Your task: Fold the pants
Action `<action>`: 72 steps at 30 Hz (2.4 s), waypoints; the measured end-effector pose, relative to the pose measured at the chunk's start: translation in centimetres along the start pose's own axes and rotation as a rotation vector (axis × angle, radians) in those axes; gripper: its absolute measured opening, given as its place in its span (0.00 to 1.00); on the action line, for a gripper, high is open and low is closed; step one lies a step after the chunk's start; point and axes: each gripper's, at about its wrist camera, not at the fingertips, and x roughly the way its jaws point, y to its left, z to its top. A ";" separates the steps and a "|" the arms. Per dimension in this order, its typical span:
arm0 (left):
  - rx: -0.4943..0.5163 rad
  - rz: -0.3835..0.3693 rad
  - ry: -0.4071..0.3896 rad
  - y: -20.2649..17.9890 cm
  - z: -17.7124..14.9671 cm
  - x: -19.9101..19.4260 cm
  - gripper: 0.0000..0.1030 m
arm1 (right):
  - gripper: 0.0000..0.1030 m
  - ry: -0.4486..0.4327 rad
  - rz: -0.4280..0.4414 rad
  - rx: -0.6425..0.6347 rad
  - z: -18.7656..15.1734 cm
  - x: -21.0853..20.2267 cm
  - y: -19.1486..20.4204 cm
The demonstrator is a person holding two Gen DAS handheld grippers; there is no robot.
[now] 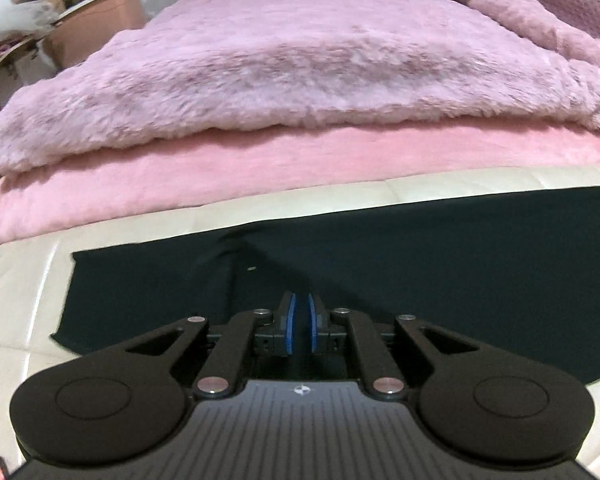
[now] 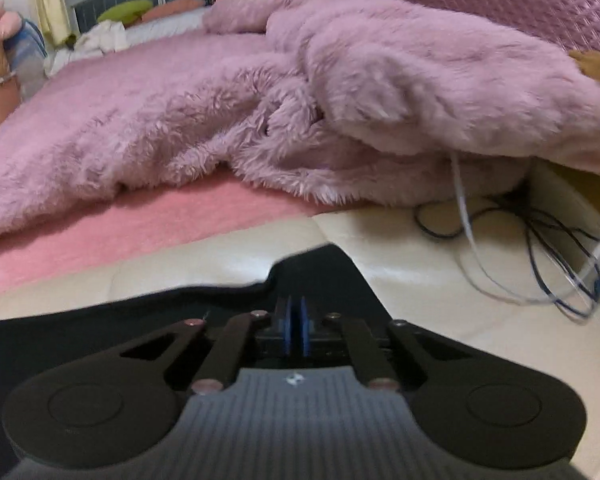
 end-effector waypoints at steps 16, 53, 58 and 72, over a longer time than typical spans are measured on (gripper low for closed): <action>-0.153 0.014 -0.057 7.3 -5.1 -3.8 0.46 | 0.00 -0.010 -0.025 -0.076 2.0 -0.2 4.5; -0.219 0.054 -0.123 21.2 1.5 -1.6 0.01 | 0.01 0.051 0.087 -0.189 -9.3 -9.0 19.7; -0.110 0.077 -0.031 22.0 2.9 3.0 0.01 | 0.01 0.055 0.075 -0.183 -9.6 -9.0 19.3; -0.239 0.085 0.015 24.4 0.5 6.4 0.30 | 0.01 0.066 0.061 -0.168 -10.7 -9.6 18.2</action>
